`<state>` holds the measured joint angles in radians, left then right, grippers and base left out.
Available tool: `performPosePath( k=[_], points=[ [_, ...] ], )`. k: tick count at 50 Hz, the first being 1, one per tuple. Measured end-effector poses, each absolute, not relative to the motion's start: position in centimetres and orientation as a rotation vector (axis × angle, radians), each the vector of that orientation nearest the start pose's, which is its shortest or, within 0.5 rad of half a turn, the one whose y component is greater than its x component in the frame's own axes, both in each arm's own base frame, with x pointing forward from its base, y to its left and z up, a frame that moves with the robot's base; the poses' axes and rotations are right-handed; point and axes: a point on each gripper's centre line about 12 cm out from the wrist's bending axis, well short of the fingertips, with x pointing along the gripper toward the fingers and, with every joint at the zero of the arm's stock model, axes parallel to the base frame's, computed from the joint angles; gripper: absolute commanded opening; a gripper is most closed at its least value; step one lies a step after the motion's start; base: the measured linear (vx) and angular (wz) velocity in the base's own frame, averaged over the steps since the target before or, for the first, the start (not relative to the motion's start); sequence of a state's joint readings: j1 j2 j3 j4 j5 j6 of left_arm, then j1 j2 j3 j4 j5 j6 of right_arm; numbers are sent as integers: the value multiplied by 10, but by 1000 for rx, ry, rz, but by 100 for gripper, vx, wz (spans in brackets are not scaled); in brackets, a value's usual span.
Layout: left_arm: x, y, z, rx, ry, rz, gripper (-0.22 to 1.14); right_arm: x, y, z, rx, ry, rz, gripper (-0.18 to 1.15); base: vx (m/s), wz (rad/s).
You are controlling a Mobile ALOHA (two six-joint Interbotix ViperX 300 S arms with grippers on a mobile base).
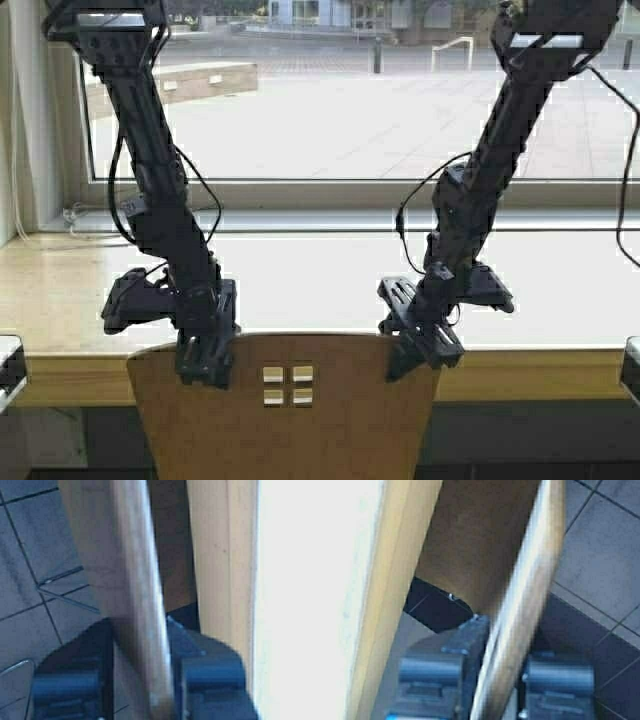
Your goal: Push the chairs under the table
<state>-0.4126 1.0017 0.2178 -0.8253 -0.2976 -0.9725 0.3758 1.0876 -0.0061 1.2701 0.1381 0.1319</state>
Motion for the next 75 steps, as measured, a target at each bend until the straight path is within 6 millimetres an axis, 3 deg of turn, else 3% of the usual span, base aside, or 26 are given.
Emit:
performPosePath(
  k=[6,12,21,30,40,49,54,65,70,75],
  points=[
    [422,-155,-137,-1311,806,687,70,444,195,-159,1051,1243,-369,87,1,0],
    [416,-153,-138,-1283,821,685,100,439,205,-160,1037,1264,-347,91,-1,0],
    [411,-146,-132,-1302,890,729,101,435,205,-155,1052,1264,-364,91,0,0],
    [413,-150,-105,-1316,918,702,101,443,202,-118,1067,1207,-347,91,0,0],
    [411,-149,-51,-1294,916,615,101,435,196,-73,1054,1161,-330,91,0,0],
    [398,-124,20,-1110,924,435,101,428,181,-4,944,1053,-239,91,-1,0],
    [382,-106,63,-915,906,289,101,418,168,37,837,988,-160,91,-3,-3],
    [334,-96,162,-507,819,-45,101,381,135,135,590,817,32,91,-7,-1],
    [311,-96,192,-360,801,-160,101,362,129,170,459,741,124,91,-11,1],
    [287,-93,212,-236,784,-246,101,345,124,192,331,682,192,91,-13,8]
  ],
)
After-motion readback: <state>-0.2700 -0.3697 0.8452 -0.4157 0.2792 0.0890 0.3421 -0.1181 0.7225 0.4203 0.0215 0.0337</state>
